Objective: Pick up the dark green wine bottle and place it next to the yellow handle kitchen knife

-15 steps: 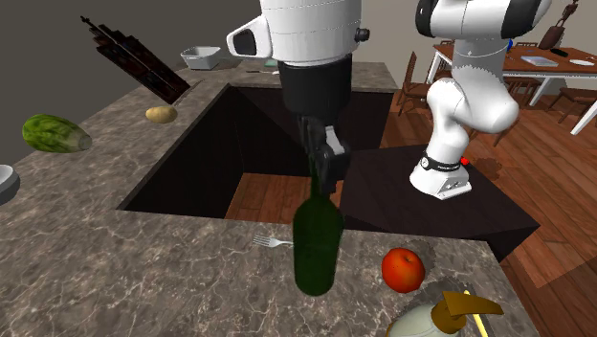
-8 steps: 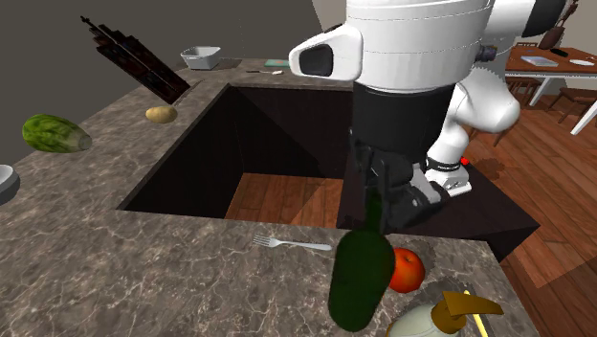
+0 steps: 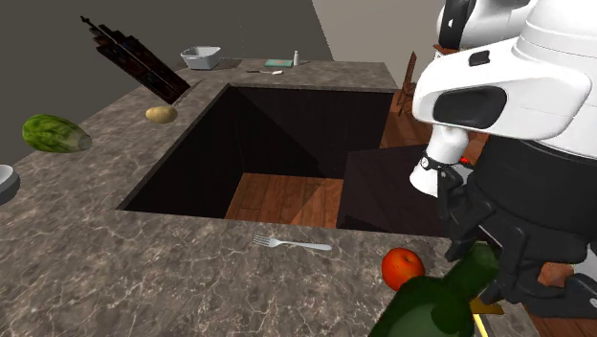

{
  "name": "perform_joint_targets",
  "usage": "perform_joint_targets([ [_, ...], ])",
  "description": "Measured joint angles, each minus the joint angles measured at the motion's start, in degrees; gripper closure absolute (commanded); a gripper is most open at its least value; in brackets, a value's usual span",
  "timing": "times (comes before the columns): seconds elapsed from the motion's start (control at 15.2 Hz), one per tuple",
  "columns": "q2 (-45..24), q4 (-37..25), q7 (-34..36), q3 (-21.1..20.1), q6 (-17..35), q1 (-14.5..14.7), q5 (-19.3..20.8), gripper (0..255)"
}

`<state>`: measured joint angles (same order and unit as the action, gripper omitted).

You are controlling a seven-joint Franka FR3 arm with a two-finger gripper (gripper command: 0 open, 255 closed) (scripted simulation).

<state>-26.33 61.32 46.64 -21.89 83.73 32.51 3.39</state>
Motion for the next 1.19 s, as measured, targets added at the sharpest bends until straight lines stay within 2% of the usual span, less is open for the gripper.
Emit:
perform_joint_targets([
  [0.2, -1.78, -2.90, 3.52, -0.72, -0.93, 3.32, 0.79, 255],
  [0.59, -10.11, -15.86, 10.04, -1.23, -5.05, 12.00, 3.76, 255],
  [1.19, -6.00, -1.79, 10.11, -1.66, 4.71, 9.46, 2.51, 255],
])
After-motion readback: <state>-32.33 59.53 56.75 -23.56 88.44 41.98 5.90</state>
